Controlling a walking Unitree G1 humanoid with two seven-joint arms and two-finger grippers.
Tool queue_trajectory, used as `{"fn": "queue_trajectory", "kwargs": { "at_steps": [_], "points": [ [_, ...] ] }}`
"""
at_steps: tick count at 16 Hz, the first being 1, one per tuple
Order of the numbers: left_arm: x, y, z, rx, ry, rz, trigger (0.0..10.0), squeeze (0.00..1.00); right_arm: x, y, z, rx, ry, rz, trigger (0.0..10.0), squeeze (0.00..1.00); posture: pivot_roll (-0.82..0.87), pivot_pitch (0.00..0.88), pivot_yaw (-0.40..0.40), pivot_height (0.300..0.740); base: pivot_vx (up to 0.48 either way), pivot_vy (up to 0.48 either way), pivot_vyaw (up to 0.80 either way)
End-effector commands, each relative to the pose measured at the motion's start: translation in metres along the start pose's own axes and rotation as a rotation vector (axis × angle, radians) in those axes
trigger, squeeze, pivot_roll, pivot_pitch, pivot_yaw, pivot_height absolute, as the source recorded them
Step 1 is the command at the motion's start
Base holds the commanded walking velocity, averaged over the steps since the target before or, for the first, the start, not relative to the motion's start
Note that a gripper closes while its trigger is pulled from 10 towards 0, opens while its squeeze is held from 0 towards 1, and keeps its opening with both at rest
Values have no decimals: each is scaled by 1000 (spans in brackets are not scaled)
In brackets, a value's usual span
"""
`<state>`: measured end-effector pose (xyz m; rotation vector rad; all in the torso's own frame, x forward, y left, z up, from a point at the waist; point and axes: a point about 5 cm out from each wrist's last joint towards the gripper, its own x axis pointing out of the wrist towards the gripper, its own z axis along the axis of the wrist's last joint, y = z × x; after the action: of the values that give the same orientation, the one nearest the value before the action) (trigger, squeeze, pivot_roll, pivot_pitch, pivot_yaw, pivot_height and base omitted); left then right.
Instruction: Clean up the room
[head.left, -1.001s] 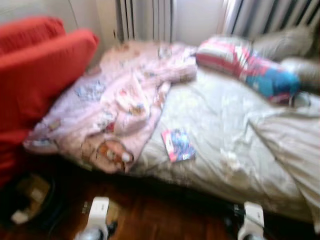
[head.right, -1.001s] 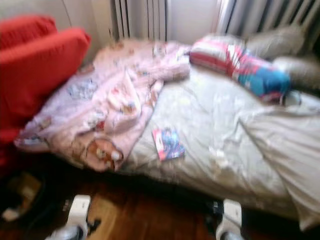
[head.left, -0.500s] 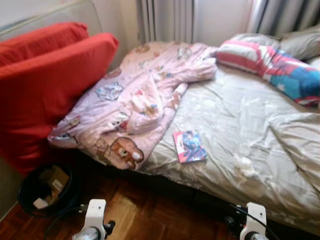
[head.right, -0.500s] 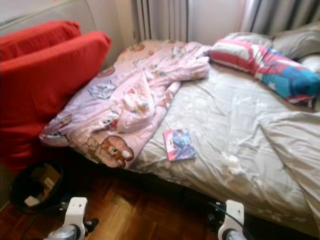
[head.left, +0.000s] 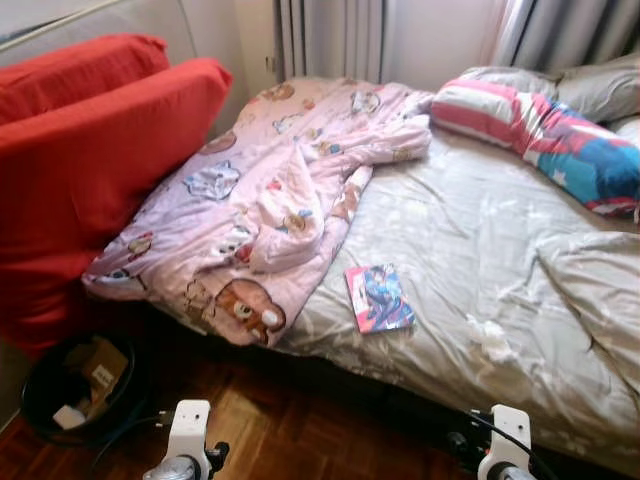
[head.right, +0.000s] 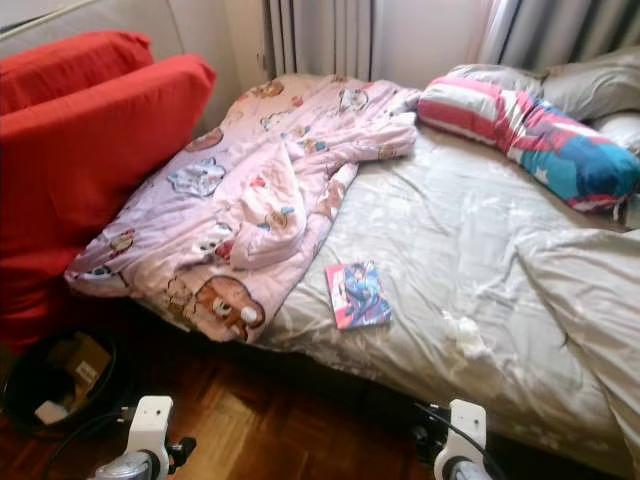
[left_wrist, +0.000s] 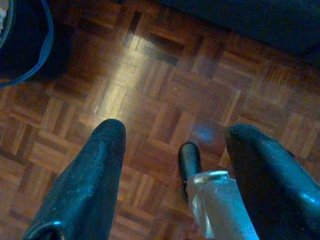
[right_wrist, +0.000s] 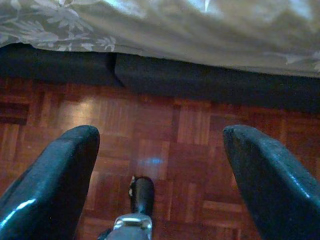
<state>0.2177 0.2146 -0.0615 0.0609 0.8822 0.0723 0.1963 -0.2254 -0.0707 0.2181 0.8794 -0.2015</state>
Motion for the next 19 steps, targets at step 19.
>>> {"fn": "queue_trajectory", "kwargs": {
  "at_steps": [19],
  "points": [
    [-3,6,-12,-7,30,1,10000,0,0,1,-4,-2,7,3,10000,0,62,35,-8,740,124,0,-401]
  ]
}}
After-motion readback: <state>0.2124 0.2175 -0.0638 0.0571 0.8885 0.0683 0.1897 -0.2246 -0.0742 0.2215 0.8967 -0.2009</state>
